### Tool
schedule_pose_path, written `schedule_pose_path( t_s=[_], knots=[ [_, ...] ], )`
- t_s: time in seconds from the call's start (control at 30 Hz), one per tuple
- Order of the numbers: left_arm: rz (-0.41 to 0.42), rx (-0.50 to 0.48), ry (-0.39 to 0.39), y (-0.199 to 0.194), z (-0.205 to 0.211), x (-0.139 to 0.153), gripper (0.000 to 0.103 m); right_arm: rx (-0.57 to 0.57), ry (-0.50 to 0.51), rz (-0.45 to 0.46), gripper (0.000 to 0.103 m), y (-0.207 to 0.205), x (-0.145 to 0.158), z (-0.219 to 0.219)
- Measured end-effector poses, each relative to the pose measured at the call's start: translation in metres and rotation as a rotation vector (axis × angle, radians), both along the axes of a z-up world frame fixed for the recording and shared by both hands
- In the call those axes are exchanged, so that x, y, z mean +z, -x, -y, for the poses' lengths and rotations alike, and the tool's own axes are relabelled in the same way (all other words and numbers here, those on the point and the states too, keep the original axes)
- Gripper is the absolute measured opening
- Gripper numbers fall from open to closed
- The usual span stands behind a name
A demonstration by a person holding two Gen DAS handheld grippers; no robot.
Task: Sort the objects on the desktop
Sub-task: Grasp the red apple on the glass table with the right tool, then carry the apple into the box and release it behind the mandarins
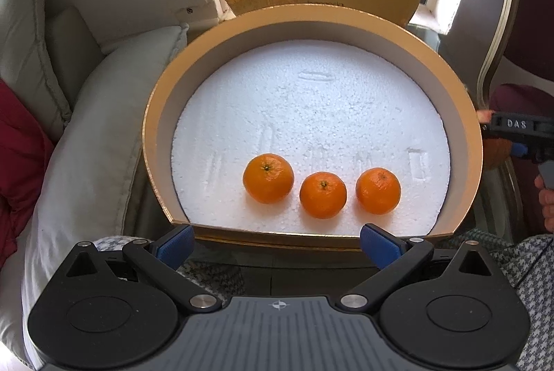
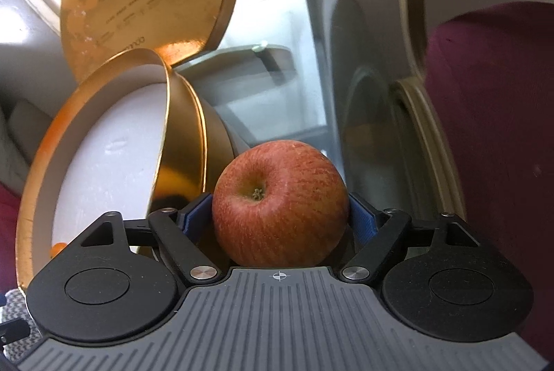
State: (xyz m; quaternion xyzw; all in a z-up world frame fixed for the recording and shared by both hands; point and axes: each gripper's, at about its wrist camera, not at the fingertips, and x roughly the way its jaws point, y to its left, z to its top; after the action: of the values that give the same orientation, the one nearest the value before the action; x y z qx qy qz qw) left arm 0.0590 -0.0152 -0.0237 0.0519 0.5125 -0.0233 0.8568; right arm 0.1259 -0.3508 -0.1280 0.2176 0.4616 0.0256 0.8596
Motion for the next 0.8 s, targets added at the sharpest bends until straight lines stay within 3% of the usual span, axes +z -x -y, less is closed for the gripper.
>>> schedule_pose_path(
  t_s=[0.27,0.47,0.6,0.8],
  knots=[
    [0.023,-0.001,0.060,0.016,-0.013,0.003,0.102,-0.039,0.040,0.074,0.082,0.044,0.057,-0.004],
    [0.088,0.020,0.102,0.020,-0.033,0.016,0.102,0.065,0.048,0.182,0.082,0.037,0.106,-0.051],
    [0.126,0.073,0.103,0.021,-0.056,0.024,0.102,0.173,0.046,0.162,0.082,0.006,0.101,-0.105],
    [0.127,0.149,0.105,0.022,-0.088,0.022,0.102,0.300,0.076,0.044,0.082,-0.038,0.061,-0.184]
  ],
)
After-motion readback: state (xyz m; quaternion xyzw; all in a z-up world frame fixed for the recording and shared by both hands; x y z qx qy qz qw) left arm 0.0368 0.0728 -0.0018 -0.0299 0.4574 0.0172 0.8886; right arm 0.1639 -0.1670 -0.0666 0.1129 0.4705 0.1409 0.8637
